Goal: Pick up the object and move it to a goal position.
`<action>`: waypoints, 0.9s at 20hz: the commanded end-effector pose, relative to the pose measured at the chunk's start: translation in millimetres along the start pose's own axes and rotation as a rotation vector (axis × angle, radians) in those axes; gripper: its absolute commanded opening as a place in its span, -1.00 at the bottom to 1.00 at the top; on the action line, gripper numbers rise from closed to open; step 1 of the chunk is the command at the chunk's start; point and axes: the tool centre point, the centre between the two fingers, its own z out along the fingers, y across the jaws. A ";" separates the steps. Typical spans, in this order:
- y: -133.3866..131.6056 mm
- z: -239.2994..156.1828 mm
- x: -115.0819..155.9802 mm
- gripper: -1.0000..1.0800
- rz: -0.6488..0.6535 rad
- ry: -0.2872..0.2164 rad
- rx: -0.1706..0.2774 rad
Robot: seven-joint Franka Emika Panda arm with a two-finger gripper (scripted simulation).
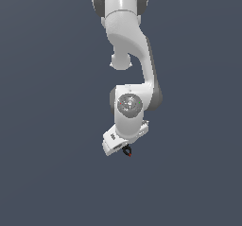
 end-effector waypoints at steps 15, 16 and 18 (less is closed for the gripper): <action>-0.2 48.7 -0.1 0.92 -0.007 0.001 0.000; 0.0 50.7 0.0 0.92 -0.007 0.001 0.000; 0.4 52.1 0.6 0.92 -0.007 0.001 0.000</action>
